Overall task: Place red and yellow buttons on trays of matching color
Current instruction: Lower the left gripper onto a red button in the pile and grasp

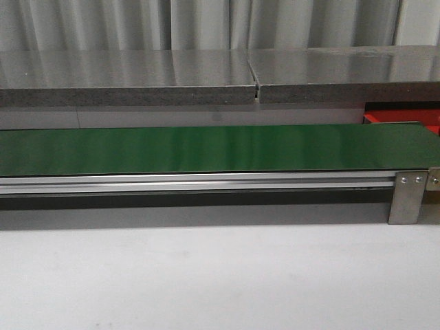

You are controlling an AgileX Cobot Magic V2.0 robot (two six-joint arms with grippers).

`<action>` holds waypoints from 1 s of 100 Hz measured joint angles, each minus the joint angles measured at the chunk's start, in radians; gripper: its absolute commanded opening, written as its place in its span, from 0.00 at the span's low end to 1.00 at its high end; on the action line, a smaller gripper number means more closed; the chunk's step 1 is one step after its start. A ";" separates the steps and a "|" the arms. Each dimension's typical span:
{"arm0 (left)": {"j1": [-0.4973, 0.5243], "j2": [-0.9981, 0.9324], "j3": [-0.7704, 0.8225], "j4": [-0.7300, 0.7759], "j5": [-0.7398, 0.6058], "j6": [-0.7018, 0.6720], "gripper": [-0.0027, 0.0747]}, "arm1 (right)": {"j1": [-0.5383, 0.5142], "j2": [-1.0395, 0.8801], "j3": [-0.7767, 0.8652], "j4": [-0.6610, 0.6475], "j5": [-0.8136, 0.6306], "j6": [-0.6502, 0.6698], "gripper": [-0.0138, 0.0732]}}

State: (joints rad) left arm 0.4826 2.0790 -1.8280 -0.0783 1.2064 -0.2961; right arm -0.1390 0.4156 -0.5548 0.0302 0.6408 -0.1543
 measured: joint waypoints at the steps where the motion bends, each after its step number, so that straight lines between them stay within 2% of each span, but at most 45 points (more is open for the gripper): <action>1: 0.002 0.003 0.000 0.001 0.000 0.000 0.61 | 0.000 0.000 0.000 0.000 0.000 0.000 0.08; 59: 0.004 0.118 -0.025 -0.005 -0.122 -0.002 0.60 | 0.000 0.000 0.000 0.000 0.000 0.000 0.08; 65: 0.004 0.118 -0.025 -0.005 -0.127 -0.002 0.57 | 0.000 0.000 0.000 0.000 0.000 0.000 0.08; 85: 0.004 0.118 -0.025 -0.007 -0.134 -0.002 0.37 | 0.000 0.000 0.000 0.000 0.000 0.000 0.08; 100: 0.004 0.118 -0.025 -0.007 -0.134 -0.002 0.33 | 0.000 0.000 0.000 0.000 0.000 0.000 0.08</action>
State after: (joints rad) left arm 0.4869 2.1973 -1.8534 -0.0856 1.0722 -0.2983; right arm -0.1390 0.4156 -0.5548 0.0302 0.6408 -0.1543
